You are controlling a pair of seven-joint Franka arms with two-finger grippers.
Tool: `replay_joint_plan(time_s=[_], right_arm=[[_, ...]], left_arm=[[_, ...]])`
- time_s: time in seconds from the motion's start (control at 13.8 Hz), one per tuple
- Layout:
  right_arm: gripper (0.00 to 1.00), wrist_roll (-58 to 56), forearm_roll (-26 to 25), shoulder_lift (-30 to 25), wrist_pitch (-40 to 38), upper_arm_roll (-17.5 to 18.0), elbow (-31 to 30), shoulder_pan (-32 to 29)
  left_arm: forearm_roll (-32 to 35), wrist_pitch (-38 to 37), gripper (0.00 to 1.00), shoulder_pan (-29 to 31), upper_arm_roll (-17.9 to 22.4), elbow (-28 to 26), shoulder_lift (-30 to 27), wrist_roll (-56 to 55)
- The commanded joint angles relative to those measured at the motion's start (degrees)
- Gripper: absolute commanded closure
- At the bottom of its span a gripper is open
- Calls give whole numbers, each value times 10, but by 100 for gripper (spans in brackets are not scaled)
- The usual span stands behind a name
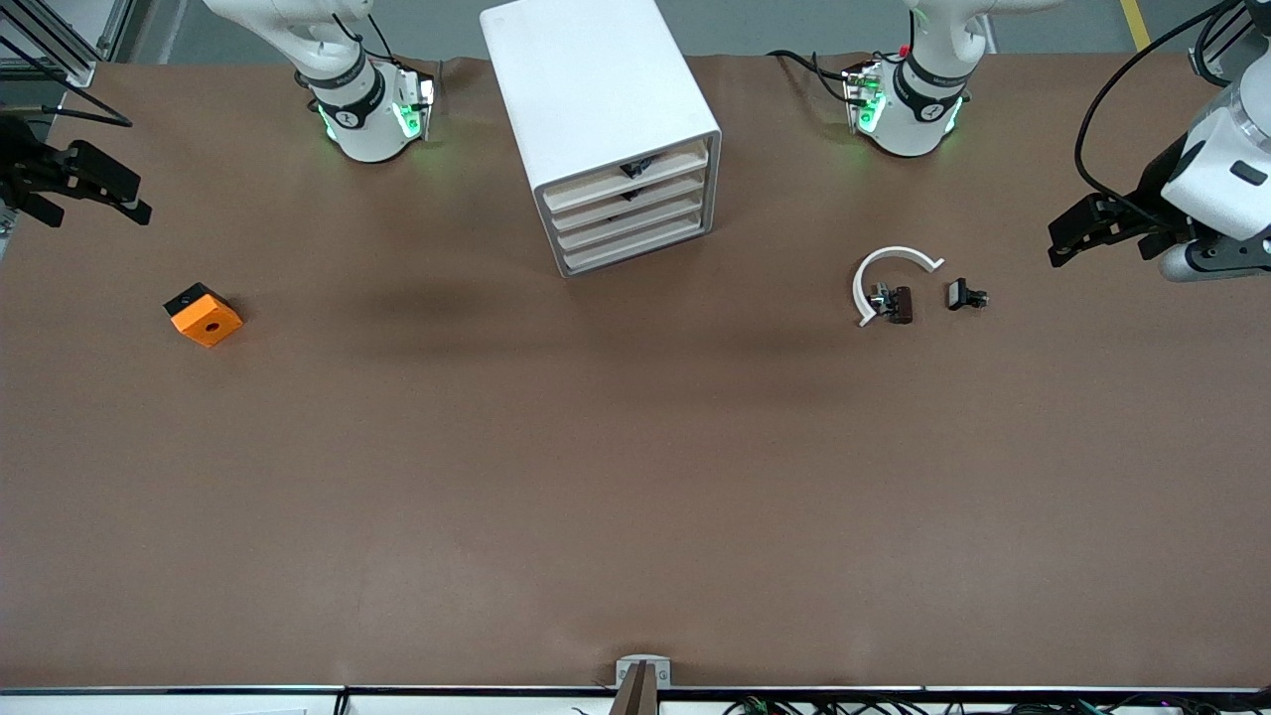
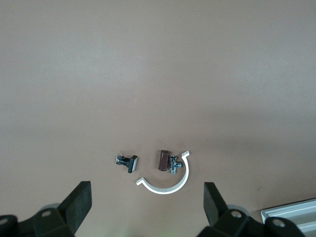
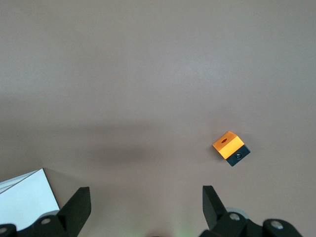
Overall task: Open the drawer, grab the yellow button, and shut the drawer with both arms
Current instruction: 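Reach the left gripper toward the handle of the white cabinet drawer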
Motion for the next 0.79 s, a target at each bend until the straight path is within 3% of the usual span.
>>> replay_joint_plan(time_s=[0.0,0.36,0.72], right_arm=[[0,-9,0,-14,5,-2,-14,-3],[0,-9,0,-14,5,-2,-14,-2],[0,-9,-1,-14,4,-2,-14,-3]], left_arm=[[-1,-8,0,5,-1,14,4,12],[-7,-8,0,5,0,16,14,17],[-5,-3,0,-5,-6,16,76,9]])
